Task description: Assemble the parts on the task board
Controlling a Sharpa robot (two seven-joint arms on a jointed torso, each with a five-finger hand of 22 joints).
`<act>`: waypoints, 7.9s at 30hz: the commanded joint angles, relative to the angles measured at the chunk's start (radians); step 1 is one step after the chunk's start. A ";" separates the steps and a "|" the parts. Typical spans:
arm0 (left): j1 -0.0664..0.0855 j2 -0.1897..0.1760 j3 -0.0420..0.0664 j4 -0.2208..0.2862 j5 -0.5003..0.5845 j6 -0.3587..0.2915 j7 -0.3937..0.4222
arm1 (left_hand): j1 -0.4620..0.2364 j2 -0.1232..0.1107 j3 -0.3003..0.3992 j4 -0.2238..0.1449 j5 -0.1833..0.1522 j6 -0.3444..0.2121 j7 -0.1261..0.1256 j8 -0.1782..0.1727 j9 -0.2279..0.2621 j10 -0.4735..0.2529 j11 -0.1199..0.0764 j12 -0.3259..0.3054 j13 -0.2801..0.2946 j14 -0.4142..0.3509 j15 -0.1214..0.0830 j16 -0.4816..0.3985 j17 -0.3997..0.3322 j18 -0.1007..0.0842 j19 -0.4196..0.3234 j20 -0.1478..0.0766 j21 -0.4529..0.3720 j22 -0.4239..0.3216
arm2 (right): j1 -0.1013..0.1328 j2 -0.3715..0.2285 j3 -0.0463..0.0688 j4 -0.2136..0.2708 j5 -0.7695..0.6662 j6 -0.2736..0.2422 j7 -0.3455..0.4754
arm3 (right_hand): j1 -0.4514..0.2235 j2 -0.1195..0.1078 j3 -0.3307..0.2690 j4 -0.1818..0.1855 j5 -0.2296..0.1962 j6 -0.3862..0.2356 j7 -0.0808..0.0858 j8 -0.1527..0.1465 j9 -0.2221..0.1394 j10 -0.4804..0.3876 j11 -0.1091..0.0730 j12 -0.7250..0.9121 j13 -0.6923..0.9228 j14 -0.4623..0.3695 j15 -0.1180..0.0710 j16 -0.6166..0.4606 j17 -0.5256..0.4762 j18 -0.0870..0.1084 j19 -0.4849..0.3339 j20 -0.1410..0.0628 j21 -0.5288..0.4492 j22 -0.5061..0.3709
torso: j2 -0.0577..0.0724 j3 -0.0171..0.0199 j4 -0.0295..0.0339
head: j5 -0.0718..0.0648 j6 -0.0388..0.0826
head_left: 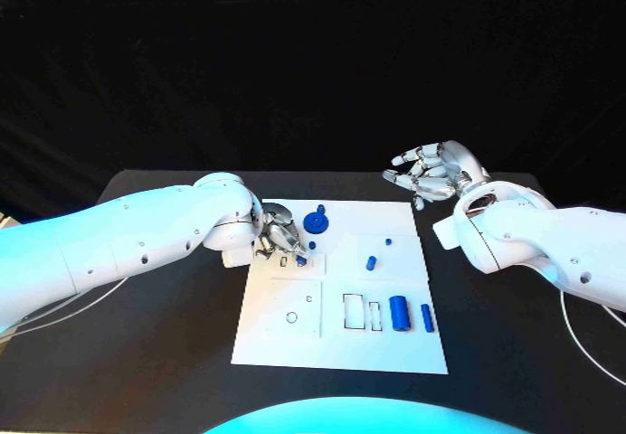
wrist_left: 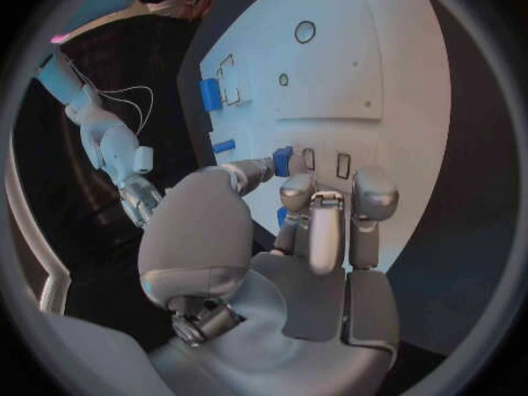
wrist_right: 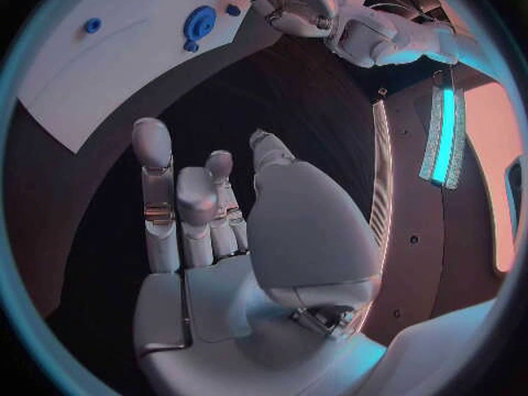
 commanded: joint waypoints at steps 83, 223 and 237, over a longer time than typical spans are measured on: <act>-0.042 0.012 0.000 0.001 -0.126 0.010 -0.016 | -0.045 -0.019 0.226 -0.213 0.100 0.045 -0.015 -0.003 0.006 0.057 -0.011 0.031 0.054 0.073 -0.016 0.006 0.143 -0.014 0.030 -0.010 0.020 0.029 | -0.012 0.011 -0.002 -0.014 -0.002 0.025 0.009 | 0.002 -0.001 0.009 -0.002 0.013 -0.012 0.002 0.004 -0.003 -0.013 0.001 -0.012 -0.014 0.005 -0.001 -0.014 -0.002 0.019 0.005 -0.001 -0.027 -0.015 | 0.001 0.0009 -0.0028 | 0.005 -0.023; 0.029 0.121 0.079 -0.326 -0.167 0.058 0.004 | -0.048 -0.004 -0.363 0.117 0.077 -0.012 0.035 -0.171 -0.067 -0.158 0.041 -0.171 -0.228 0.032 0.031 -0.036 0.041 0.009 -0.049 0.033 -0.076 -0.097 | -0.028 0.010 -0.002 -0.026 0.012 0.047 0.027 | -0.014 0.002 -0.003 -0.002 -0.020 -0.071 0.046 0.098 -0.029 -0.118 0.055 -0.330 -0.508 -0.167 0.062 -0.721 -0.258 0.043 -0.090 0.066 -0.518 -0.513 | 0.009 -0.0010 -0.0036 | -0.005 0.001; 0.024 0.146 0.066 -0.359 -0.138 0.075 0.006 | -0.051 0.003 -0.370 0.116 0.074 0.001 0.030 -0.168 -0.069 -0.147 0.037 -0.160 -0.219 0.037 0.028 -0.030 0.053 0.007 -0.040 0.031 -0.067 -0.081 | -0.027 0.012 -0.002 -0.025 0.013 0.047 0.028 | -0.014 0.002 -0.002 -0.002 -0.019 -0.071 0.046 0.099 -0.030 -0.117 0.056 -0.334 -0.514 -0.168 0.062 -0.726 -0.259 0.043 -0.091 0.067 -0.519 -0.518 | 0.010 -0.0017 -0.0046 | -0.007 -0.002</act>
